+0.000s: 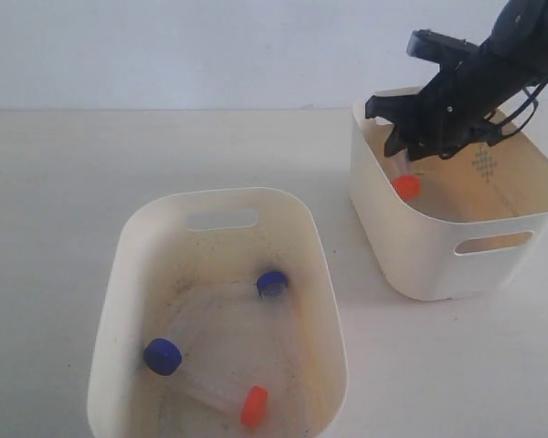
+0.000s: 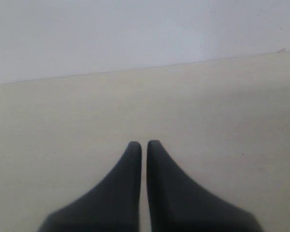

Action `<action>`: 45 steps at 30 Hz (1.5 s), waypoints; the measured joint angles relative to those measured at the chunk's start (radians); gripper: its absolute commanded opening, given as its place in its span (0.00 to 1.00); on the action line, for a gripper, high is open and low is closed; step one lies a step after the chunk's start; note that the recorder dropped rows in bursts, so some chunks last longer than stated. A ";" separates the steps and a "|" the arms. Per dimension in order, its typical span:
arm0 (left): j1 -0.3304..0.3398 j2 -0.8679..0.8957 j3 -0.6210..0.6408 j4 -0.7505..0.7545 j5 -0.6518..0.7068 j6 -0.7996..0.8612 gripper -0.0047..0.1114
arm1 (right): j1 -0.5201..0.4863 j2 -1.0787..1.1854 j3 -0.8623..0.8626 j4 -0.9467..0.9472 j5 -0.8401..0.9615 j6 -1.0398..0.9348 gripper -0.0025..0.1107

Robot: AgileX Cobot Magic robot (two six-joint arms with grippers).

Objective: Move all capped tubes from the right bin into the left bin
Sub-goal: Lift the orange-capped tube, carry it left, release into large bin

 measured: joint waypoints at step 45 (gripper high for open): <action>0.000 0.000 0.000 0.000 0.000 0.000 0.08 | 0.616 -0.473 0.476 0.347 -0.287 -0.071 0.61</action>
